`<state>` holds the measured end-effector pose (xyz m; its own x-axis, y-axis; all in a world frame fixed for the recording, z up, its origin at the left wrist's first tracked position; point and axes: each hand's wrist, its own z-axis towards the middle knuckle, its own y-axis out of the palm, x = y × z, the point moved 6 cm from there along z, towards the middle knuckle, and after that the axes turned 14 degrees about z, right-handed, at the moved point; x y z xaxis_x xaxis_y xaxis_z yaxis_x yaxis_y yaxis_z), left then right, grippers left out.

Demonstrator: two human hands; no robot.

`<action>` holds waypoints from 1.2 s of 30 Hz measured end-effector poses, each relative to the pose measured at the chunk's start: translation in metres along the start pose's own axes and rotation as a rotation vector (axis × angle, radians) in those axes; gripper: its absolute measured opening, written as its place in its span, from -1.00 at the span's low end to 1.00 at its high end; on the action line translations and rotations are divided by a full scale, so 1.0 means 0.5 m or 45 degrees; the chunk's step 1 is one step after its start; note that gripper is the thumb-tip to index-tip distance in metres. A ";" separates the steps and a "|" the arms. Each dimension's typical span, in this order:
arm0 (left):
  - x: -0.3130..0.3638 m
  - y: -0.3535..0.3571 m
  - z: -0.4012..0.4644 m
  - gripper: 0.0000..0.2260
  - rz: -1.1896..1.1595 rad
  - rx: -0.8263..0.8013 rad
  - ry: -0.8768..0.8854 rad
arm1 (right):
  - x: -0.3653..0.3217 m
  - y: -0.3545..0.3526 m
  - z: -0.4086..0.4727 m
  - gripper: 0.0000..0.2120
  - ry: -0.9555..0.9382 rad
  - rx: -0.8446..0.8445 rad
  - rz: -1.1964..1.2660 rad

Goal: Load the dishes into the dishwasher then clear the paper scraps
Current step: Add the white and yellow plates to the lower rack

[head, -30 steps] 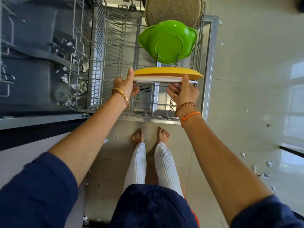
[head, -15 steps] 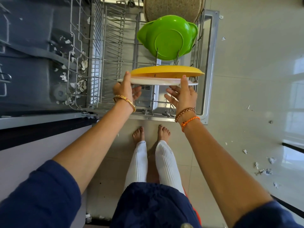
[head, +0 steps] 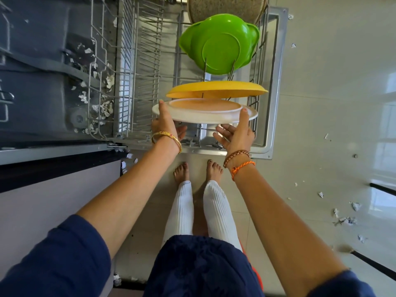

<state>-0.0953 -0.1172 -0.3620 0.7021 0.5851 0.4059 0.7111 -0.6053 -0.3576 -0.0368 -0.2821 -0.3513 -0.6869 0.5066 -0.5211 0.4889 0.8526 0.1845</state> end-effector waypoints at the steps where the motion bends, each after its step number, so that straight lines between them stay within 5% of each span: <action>1: -0.003 -0.002 0.000 -0.63 -0.017 0.009 0.010 | 0.002 -0.002 0.001 -0.77 0.009 -0.002 0.009; 8: -0.023 -0.015 0.006 -0.46 -0.048 0.067 0.039 | 0.016 -0.019 -0.002 -0.62 0.088 0.024 0.061; 19: -0.048 -0.022 -0.026 -0.45 -0.078 0.131 0.045 | 0.016 -0.039 -0.011 -0.40 -0.054 0.117 -0.005; 36: -0.109 -0.022 -0.050 -0.72 0.006 0.021 -0.016 | 0.059 -0.088 -0.015 -0.57 0.156 0.071 -0.064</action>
<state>-0.1425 -0.1559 -0.3590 0.7057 0.5891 0.3937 0.7084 -0.5989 -0.3736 -0.0826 -0.3037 -0.3687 -0.7701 0.4781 -0.4224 0.4790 0.8706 0.1121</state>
